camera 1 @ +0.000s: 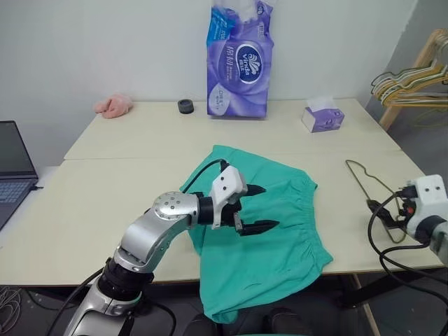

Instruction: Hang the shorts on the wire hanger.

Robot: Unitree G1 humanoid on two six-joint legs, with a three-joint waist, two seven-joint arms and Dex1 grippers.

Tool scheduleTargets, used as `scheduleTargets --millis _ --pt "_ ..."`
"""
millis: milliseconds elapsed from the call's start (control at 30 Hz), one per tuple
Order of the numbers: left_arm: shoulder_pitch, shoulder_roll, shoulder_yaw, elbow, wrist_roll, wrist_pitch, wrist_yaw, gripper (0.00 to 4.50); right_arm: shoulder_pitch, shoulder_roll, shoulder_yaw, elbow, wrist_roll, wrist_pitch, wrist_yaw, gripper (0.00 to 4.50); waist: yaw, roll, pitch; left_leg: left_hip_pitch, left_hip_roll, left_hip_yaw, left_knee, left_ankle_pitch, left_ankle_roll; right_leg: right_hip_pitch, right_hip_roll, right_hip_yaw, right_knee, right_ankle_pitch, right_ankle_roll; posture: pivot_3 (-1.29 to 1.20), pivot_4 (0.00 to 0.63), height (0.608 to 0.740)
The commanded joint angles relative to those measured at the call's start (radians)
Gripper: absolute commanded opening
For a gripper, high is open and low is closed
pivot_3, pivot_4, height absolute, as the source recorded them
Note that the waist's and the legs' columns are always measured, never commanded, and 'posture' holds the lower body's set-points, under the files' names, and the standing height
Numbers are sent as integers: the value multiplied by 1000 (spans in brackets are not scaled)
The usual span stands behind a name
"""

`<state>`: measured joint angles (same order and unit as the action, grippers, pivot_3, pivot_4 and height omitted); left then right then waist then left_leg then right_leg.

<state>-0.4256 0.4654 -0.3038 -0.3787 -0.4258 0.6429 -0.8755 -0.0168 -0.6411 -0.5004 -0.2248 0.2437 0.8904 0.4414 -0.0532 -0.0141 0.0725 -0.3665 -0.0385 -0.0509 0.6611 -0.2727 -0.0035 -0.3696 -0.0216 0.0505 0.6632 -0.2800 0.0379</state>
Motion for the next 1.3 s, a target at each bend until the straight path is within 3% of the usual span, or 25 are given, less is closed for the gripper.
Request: scheduleTargets --millis 33,233,533,667,833,1000,1300 --pt "-28 4 -27 1 6 -33 -46 4481 -16 -12 -22 91 -24 -26 -43 4500 -10 1 0 0 0 0 0 0 0 0 1 0 0 -1 1 -158 49 740" --pt "-34 -4 -43 6 11 -40 -66 4481 -29 -28 2 221 -24 -59 -37 4500 -33 3 1 2 0 4 1 0 0 1 3 5 0 0 2 -160 51 740" --pt "-41 -13 -56 19 24 -57 -78 4481 -100 -48 43 360 43 35 37 4500 -54 0 2 3 1 10 1 -1 3 0 6 12 -1 1 5 -165 57 740" --pt "-43 -18 -60 27 33 -66 -80 4500 -113 -96 151 433 7 26 93 3562 -60 -3 3 3 1 11 1 -2 4 1 6 13 -1 1 6 -162 57 740" --pt "-39 -21 -58 27 38 -66 -79 4500 -110 -110 247 446 -21 -14 122 1828 -60 -11 -1 3 3 11 1 -2 4 1 6 13 -3 1 6 -158 57 740" --pt "-34 -23 -50 29 42 -64 -69 4500 -135 -75 260 472 -37 -33 74 52 -60 -19 -7 3 4 11 1 -2 4 2 5 13 -4 2 7 -151 54 740" --pt "-53 -44 32 147 53 -81 -3 4500 -139 -64 154 422 -36 -79 -14 52 -56 -20 -8 3 3 11 1 -3 5 2 3 13 -6 3 8 -157 48 740"
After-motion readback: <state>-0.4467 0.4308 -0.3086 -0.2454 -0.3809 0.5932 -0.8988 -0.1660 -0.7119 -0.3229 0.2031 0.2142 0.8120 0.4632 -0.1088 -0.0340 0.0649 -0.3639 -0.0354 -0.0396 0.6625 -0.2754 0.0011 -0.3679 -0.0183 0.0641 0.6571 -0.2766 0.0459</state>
